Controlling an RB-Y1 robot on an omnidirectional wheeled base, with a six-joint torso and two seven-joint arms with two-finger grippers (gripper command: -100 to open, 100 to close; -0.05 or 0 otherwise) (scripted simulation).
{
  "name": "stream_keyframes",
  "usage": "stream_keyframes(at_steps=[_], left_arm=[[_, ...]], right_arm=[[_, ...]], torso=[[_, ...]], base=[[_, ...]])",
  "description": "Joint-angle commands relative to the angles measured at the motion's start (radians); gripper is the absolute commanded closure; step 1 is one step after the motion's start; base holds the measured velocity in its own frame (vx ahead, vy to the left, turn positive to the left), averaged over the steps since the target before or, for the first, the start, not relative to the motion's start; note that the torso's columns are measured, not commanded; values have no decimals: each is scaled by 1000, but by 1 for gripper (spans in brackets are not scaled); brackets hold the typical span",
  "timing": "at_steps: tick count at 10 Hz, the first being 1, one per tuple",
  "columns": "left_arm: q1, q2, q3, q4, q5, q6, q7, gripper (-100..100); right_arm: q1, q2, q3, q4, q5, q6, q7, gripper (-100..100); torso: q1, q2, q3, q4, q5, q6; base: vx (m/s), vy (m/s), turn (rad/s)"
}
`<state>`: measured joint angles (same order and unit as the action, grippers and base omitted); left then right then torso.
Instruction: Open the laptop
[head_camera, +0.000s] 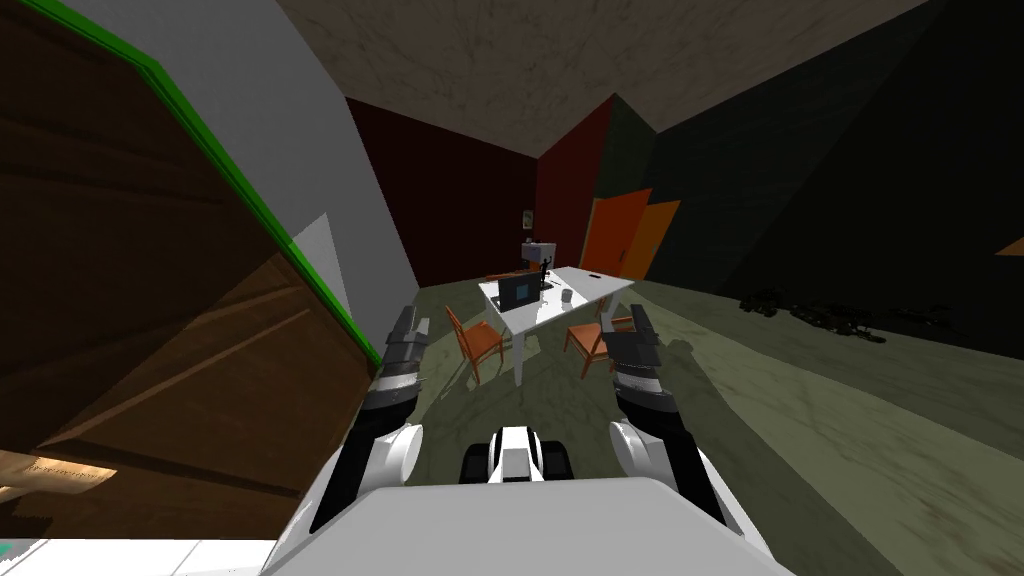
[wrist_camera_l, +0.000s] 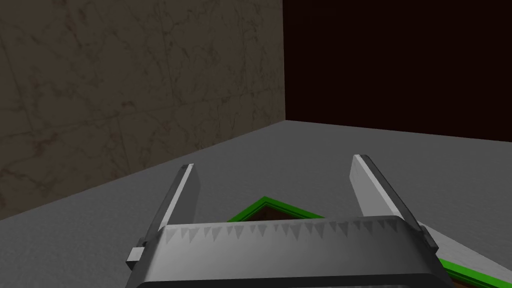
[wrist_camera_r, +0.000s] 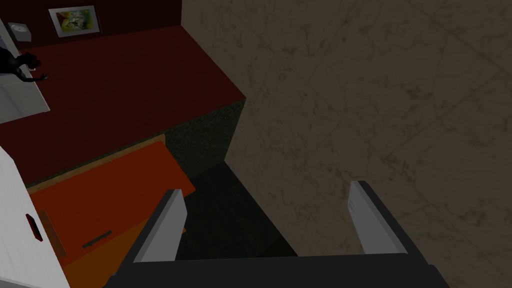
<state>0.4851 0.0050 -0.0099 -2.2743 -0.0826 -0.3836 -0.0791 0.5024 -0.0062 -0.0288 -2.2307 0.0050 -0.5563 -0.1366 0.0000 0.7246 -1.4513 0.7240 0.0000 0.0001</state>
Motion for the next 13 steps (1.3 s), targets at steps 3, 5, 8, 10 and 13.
stream_keyframes(at_steps=[3, 5, 8, 10, 13], left_arm=[[-40, 102, 10, 16, -13, 73, -6, -100], [-67, 124, 17, 28, -21, 121, -10, -100], [-114, 137, 28, 48, -36, 203, -18, -100], [-146, 137, 36, 63, -46, 260, -23, -100], [-192, 133, 47, 84, -60, 341, -30, -100]], right_arm=[[0, 0, 0, 0, 0, 0, 0, 0], [0, 0, 0, 0, 0, 0, 0, 0], [0, 0, 0, 0, 0, 0, 0, 0], [0, 0, 0, 0, 0, 0, 0, 0], [0, 0, 0, 0, 0, 0, 0, 0]], torso=[[0, 12, -25, 13, 0, 0], [0, 13, -25, 14, 0, 0], [0, 13, -25, 14, 0, 0], [0, 13, -25, 14, 0, 0], [0, 13, -25, 14, 0, 0]], base=[[36, -10, -61], [57, -12, -83], [65, -21, -93], [66, -22, -94], [67, -19, -94]])
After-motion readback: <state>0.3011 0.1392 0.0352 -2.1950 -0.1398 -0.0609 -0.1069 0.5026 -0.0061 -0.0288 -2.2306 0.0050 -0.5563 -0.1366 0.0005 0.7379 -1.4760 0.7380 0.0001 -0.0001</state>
